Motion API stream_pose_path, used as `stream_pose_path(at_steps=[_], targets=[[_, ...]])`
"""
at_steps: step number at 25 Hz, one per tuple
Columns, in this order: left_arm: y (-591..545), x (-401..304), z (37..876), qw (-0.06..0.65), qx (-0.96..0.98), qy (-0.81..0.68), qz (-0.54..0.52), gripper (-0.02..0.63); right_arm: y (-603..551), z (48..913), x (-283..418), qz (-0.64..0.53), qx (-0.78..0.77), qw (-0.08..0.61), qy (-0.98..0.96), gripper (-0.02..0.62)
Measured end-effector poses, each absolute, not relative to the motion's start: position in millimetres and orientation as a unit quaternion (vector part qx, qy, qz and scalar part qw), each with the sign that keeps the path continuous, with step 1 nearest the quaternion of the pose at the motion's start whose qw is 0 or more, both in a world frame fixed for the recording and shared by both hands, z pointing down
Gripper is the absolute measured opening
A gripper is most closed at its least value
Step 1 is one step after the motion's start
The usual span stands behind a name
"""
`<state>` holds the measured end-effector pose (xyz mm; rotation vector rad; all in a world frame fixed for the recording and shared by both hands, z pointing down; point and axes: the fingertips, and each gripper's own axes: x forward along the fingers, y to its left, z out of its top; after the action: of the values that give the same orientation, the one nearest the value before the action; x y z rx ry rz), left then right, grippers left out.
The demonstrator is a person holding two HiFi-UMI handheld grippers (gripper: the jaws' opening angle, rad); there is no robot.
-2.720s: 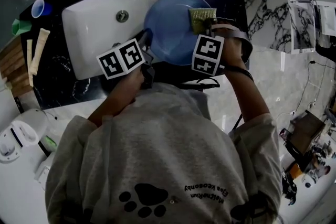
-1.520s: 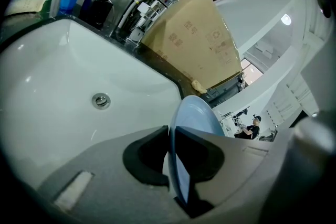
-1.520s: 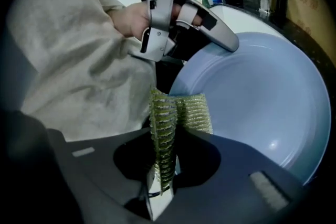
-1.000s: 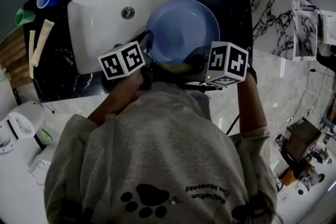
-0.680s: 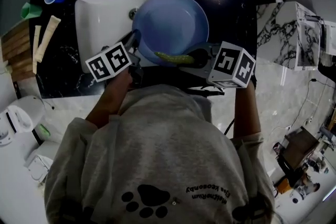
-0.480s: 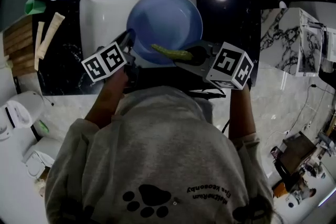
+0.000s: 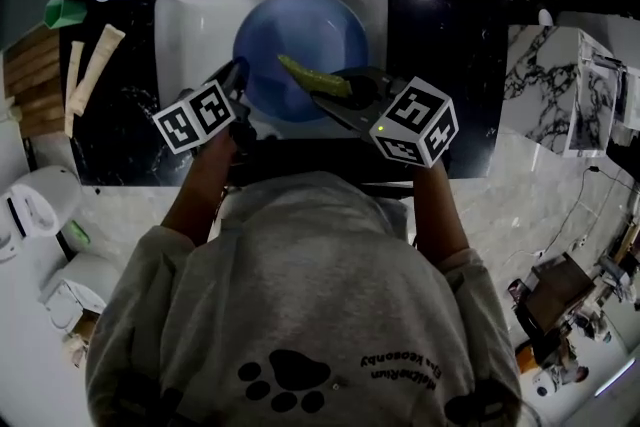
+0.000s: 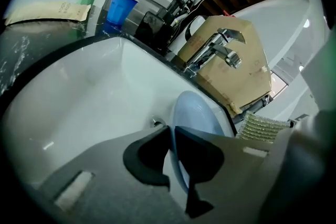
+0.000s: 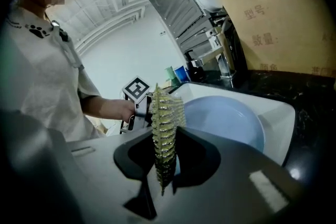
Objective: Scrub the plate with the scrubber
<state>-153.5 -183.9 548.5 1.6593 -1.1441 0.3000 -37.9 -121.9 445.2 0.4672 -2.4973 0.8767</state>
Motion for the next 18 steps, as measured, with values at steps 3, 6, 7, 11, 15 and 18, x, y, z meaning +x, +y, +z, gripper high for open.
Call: stream_pose_path(at_steps=[3,6,7,11,15,18], targets=[[-189.4,-157.0,557.2,0.517,0.696,-0.478,0.142,0.028,-133.4,461.1,-42.0,0.317,0.199,0.233,-0.898,0.072],[-194.4,-160.2,568.2,0.522,0.690,-0.478,0.151,0.031,-139.0,473.0,-48.7,0.319,0.209,0.236,-0.894,0.072],[-195.7,-161.2,572.0,0.524,0.688,-0.478,0.155,0.031,-139.6,475.9,-50.6,0.321,0.210,0.237,-0.893,0.072],[-199.3,-166.0,583.9,0.524,0.685,-0.477,0.169,0.032,-142.6,486.5,-51.5,0.334,0.223,0.244,-0.883,0.072],[-201.3,-172.8,593.9,0.517,0.683,-0.481,0.189,0.029,-146.8,494.9,-51.5,0.346,0.239,0.250,-0.872,0.072],[-202.0,-178.4,598.1,0.497,0.686,-0.486,0.214,0.028,-146.8,498.4,-51.6,0.351,0.246,0.254,-0.867,0.072]])
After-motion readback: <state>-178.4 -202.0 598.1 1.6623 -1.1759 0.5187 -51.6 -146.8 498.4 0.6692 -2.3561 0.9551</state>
